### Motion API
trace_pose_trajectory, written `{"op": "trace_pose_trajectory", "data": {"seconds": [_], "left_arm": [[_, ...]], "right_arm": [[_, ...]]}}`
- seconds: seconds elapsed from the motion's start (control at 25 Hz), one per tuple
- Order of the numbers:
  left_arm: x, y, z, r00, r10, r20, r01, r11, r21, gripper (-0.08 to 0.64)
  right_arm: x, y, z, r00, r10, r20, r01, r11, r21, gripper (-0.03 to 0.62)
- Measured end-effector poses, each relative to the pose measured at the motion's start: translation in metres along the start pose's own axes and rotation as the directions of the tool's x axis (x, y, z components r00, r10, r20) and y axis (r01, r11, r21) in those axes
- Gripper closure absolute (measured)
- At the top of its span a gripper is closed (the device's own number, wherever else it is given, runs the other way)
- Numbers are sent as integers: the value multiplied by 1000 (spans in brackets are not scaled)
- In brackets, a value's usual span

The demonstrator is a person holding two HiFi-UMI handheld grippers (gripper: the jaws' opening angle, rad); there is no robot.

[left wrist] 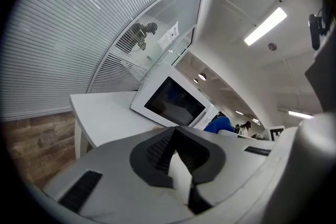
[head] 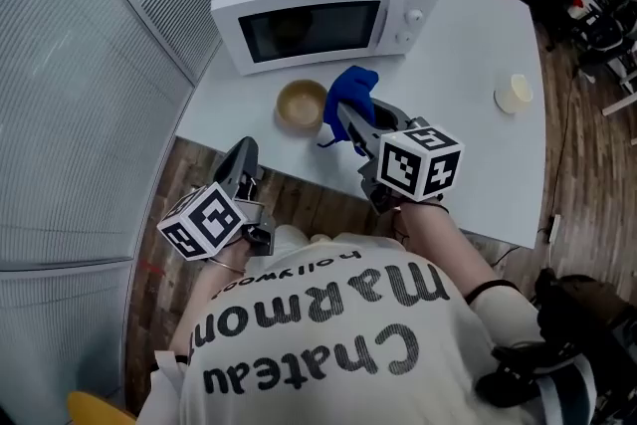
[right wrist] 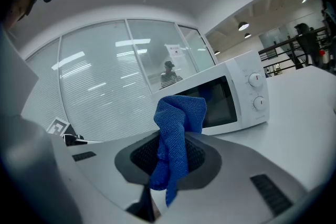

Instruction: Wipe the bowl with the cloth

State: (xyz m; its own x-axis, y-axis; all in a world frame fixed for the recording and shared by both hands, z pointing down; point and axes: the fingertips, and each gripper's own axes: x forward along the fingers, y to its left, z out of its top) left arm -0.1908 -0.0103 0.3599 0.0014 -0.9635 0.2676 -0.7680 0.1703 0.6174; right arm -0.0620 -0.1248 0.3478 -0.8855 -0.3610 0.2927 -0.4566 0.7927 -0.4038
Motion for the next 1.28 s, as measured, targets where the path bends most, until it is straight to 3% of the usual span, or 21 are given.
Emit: {"op": "trace_pose_trajectory", "data": {"seconds": [0.32, 0.48, 0.6, 0.72, 0.84, 0.96, 1.08, 1.28], "left_arm": [[36, 7, -7, 999, -1, -49, 0, 1000, -22, 575], [61, 11, -8, 996, -5, -85, 4, 1000, -11, 547], [83, 21, -8, 992, 9, -127, -9, 1000, 0, 400], [106, 40, -6, 983, 75, -168, -71, 997, 31, 387], [126, 58, -19, 959, 112, -260, -105, 994, 40, 380], [139, 65, -44, 918, 98, -385, -96, 995, 26, 379], [151, 69, -60, 882, 106, -459, -100, 994, 36, 377], [164, 74, -71, 846, 121, -519, -103, 993, 64, 409]], "right_arm": [[12, -20, -15, 999, -7, -45, 9, 999, 44, 529], [16, -37, -16, 998, -34, -51, 38, 997, 71, 529], [23, -50, -11, 997, -57, -45, 61, 994, 94, 529], [34, -59, 4, 999, -44, -12, 45, 993, 106, 529], [45, -55, 25, 998, 10, 59, -17, 994, 106, 529], [60, -40, 31, 992, 96, 80, -105, 988, 112, 529], [78, -31, 21, 991, 132, 24, -134, 987, 85, 529], [100, -36, -13, 986, 92, -137, -83, 994, 66, 529]]}}
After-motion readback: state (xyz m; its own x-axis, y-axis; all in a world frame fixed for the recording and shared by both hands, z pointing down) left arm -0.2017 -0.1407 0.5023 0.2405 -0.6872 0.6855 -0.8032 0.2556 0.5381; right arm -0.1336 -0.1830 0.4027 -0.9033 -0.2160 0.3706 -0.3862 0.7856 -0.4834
